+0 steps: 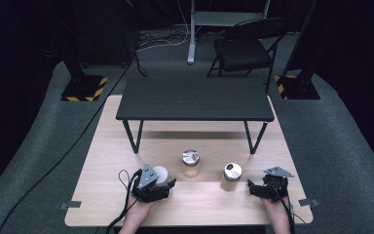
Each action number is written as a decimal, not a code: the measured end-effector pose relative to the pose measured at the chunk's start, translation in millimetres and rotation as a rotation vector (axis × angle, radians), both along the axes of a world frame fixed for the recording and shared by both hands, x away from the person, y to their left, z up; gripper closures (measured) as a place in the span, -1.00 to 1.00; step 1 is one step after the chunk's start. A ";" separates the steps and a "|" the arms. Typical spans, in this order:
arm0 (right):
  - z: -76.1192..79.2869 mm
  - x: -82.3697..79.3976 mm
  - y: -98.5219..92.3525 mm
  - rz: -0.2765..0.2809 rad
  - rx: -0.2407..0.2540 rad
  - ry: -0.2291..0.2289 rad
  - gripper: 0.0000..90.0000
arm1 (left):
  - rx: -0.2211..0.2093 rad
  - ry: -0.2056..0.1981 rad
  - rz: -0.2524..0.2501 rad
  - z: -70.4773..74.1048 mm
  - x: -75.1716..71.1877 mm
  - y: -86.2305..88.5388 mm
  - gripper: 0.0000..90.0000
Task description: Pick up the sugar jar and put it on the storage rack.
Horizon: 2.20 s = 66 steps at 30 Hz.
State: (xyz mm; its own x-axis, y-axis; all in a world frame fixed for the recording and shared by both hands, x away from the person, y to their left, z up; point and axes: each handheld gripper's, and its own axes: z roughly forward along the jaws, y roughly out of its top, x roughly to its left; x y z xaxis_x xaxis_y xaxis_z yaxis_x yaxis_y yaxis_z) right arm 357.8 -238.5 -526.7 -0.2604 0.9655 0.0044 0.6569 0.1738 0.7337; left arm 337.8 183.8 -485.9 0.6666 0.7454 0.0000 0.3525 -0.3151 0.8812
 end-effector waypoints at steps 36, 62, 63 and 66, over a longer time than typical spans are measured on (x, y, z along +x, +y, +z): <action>0.0 0.1 -0.1 0.001 0.000 0.000 -0.80 | -0.008 -0.008 0.011 33.3 0.7 14.1 -0.21; 0.0 0.1 -0.1 0.001 0.000 0.000 -0.80 | -0.007 -0.029 0.011 74.7 7.4 20.6 -0.20; 0.0 0.1 -0.1 0.001 0.000 0.000 -0.80 | -0.004 -0.030 0.010 76.4 7.8 20.6 -0.20; 0.0 0.1 -0.1 0.001 0.000 0.000 -0.80 | -0.001 -0.031 0.008 81.0 8.9 20.7 -0.20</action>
State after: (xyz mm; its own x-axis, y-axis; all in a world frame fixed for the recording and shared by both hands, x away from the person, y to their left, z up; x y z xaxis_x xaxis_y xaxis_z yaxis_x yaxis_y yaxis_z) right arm 357.9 -238.6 -526.6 -0.2610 0.9653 0.0049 0.6569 0.1739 0.7336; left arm 346.8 204.5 -404.9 0.6603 0.7507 0.0202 0.3273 -0.3119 0.8919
